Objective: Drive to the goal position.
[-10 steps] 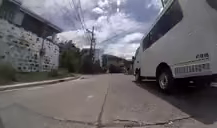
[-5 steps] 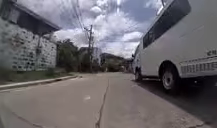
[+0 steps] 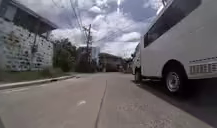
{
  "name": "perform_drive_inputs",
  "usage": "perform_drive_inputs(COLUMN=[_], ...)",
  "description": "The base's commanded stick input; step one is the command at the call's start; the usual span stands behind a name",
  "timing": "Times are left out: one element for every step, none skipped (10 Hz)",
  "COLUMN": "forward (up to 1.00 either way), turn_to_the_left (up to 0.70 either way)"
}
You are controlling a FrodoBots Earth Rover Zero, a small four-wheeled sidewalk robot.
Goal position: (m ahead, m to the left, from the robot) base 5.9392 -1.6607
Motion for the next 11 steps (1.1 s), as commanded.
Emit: perform_drive_inputs(forward=[0.50,0.50,0.50,0.50,0.50,0.50,0.50,0.50,0.50,0.50,0.50], turn_to_the_left=[0.00,0.00,0.00,0.00,0.00,0.00,0.00,0.00,0.00,0.00,0.00])
